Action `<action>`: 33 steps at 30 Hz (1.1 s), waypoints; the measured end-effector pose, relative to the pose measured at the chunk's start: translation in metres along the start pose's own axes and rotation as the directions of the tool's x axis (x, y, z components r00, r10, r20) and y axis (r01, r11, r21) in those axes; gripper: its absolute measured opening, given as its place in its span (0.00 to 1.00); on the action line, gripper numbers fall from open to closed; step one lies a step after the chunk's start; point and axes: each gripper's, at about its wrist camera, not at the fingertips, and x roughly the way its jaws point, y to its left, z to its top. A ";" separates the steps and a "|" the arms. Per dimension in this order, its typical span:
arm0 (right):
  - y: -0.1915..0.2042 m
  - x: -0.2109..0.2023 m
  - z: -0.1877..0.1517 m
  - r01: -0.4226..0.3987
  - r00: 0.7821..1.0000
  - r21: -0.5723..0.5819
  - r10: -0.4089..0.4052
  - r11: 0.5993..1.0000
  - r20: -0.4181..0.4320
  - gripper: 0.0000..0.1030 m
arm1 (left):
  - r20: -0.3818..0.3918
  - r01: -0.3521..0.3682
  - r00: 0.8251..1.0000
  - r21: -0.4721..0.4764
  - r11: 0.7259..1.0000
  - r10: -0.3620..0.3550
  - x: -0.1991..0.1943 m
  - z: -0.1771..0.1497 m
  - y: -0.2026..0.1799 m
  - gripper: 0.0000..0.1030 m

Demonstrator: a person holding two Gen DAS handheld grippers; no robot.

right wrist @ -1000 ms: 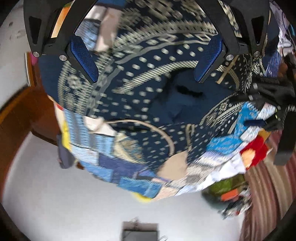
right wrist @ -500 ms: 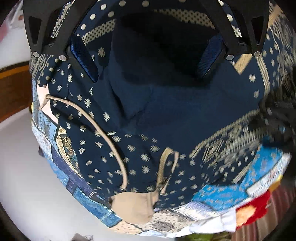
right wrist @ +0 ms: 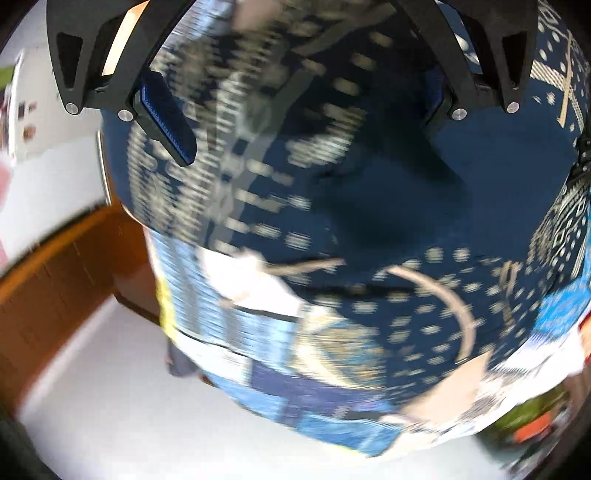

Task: Fold large clothes

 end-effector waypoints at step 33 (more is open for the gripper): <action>-0.240 -0.005 -0.091 -0.178 0.980 0.532 0.196 0.828 0.024 1.00 | 0.113 0.143 0.979 0.219 0.965 -0.170 -0.109 0.084 -0.161 0.92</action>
